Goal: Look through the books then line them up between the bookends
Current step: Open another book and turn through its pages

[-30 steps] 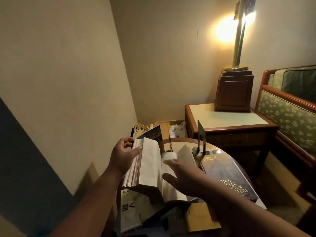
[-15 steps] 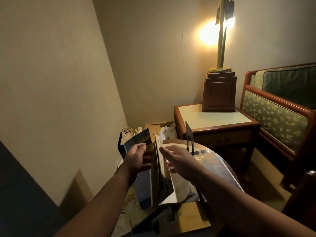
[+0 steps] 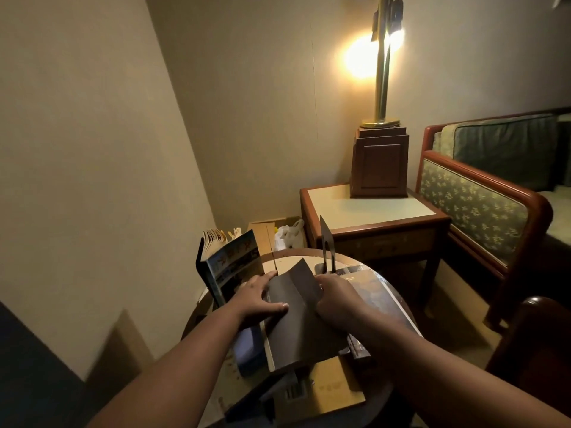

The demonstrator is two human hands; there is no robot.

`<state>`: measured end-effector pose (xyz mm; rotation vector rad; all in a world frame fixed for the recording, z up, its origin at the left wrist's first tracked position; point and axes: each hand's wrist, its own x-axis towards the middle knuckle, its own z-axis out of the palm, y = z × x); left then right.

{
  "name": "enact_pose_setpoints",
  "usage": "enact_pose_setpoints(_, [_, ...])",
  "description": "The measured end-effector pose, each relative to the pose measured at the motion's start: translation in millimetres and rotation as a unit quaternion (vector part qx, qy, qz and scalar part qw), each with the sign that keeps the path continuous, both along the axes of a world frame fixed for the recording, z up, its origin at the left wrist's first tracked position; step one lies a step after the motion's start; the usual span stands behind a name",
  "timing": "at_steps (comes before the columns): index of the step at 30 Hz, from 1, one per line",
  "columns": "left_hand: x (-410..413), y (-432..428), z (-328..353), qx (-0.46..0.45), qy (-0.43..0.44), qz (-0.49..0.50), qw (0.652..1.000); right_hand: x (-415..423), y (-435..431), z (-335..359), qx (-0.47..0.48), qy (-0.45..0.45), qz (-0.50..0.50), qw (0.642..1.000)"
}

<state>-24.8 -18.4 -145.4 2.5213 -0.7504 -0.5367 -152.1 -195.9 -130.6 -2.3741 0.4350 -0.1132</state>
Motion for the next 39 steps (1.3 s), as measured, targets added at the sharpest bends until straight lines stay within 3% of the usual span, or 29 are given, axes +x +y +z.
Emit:
enact_pose_setpoints(4, [2, 13, -2, -0.012, 0.008, 0.019, 1.0, 7, 8, -2, -0.026, 0.022, 0.012, 0.999])
enact_pose_setpoints(10, [-8, 34, -9, -0.028, -0.035, 0.069, 0.997, 21, 32, -7, -0.196, 0.023, 0.051, 0.979])
enact_pose_setpoints(15, [-12, 57, -12, -0.009, -0.061, 0.093, 0.994, 26, 58, -23, -0.271, 0.068, 0.095, 0.955])
enact_pose_setpoints(24, [-16, 99, -20, -0.108, -0.026, 0.123, 0.986, 43, 76, -34, -0.261, 0.086, 0.176, 0.945])
enact_pose_setpoints(33, [-9, 124, -26, -0.282, 0.172, 0.182, 0.926, 56, 88, -30, -0.262, 0.052, 0.278, 0.923])
enact_pose_setpoints(39, [-16, 123, -30, -0.311, 0.167, 0.196, 0.915, 54, 84, -22, -0.233, 0.047, 0.304, 0.922])
